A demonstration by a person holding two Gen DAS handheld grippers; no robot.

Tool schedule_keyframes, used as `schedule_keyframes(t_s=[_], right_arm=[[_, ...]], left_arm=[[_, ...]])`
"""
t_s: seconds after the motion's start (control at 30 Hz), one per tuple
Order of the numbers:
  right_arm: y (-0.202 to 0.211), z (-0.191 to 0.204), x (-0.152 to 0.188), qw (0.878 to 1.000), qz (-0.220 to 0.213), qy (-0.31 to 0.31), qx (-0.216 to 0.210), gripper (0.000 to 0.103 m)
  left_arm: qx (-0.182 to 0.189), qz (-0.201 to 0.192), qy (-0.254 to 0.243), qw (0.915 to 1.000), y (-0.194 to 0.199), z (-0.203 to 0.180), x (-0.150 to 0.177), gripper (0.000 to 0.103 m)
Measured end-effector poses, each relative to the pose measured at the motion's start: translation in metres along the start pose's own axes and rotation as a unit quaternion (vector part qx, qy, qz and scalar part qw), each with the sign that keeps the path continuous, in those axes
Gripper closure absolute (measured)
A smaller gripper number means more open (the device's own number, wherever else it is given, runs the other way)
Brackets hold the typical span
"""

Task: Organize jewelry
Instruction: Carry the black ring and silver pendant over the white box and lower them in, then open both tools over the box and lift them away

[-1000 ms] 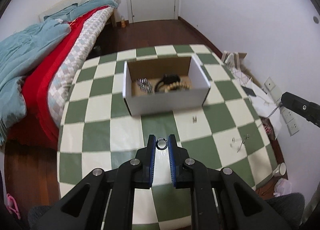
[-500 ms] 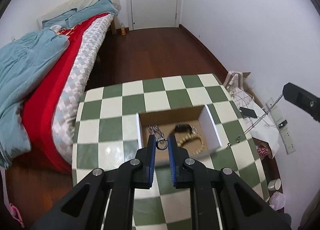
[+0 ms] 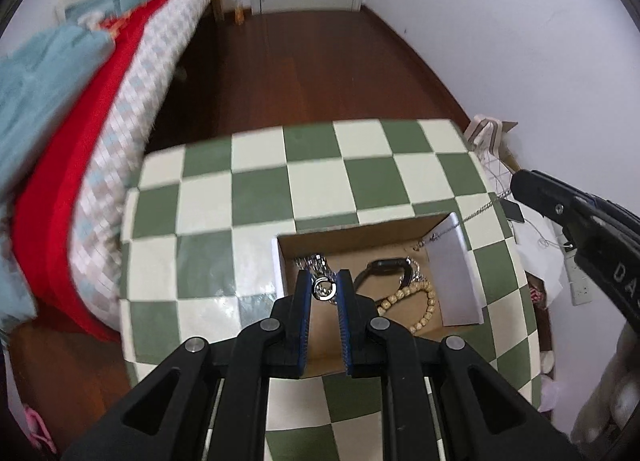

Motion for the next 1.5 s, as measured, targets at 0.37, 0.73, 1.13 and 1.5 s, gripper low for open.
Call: schedule_keyframes(t_s=[0.37,0.73,1.13,1.5], right_arm=[[-0.066,-0.018,-0.001,0.996,0.081,-0.021,-0.01,0.09],[-0.059,-0.019,0.014,0.995,0.097,-0.021,0.004,0.017],[-0.047,0.0,0.062,0.991,0.124,0.011,0.045,0.0],[-0.004,0.01,0.079,0.994,0.095,0.009,0.055,0.0]], left_arm=[[0.006,0.051,0.052,0.9973,-0.028,0.019,-0.004,0.041],[-0.062,-0.028,0.049,0.9964,0.004,0.033,-0.002,0.001],[-0.112,-0.085,0.041,0.9892,0.03,0.041,0.031,0.001],[-0.114,-0.126,0.043,0.9845,0.076,0.033,0.057,0.001]])
Point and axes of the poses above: each gripper's, at about its wrist camera, not at the fingertips, and y roughly against the way its jaws point, z to its left, x to its underside, the point moved 2 cm from there along -y, roughly the way its jaws point, and after that the axes turned 10 degrees about y, right-handed, at the moved point
